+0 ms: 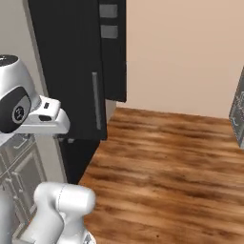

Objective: Pick the egg and butter from the fridge and place them by the bowl for mixing.

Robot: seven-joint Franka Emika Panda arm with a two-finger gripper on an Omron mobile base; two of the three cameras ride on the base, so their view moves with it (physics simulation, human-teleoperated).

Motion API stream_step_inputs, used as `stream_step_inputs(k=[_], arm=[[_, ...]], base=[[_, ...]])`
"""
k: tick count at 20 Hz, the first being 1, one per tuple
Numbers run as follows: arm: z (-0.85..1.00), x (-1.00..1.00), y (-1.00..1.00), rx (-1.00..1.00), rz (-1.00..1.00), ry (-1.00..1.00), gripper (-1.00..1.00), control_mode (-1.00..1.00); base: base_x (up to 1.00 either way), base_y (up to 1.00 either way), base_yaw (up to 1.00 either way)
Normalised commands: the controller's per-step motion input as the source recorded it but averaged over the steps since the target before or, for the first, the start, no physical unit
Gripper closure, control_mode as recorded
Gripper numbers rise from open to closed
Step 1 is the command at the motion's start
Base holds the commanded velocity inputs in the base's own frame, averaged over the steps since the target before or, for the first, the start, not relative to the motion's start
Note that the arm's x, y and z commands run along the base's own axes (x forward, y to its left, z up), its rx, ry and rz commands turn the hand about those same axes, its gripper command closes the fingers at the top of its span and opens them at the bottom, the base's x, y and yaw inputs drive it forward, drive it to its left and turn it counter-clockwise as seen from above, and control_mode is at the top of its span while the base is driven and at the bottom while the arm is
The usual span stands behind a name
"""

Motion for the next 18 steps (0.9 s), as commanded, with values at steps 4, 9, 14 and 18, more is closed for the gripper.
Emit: stream_step_inputs(k=[4,9,14,18], arm=[[0.00,0.00,0.00,0.00,0.00,0.00,-1.00,1.00],[0.00,0.00,0.00,0.00,0.00,0.00,-1.00,1.00],[0.00,0.00,0.00,0.00,0.00,0.00,-1.00,1.00],[0.00,0.00,0.00,0.00,0.00,0.00,-1.00,1.00]], base=[[0.11,-0.29,-0.63],[0.72,-0.41,-0.17],[1.00,-0.48,0.00],[1.00,-0.42,0.00]])
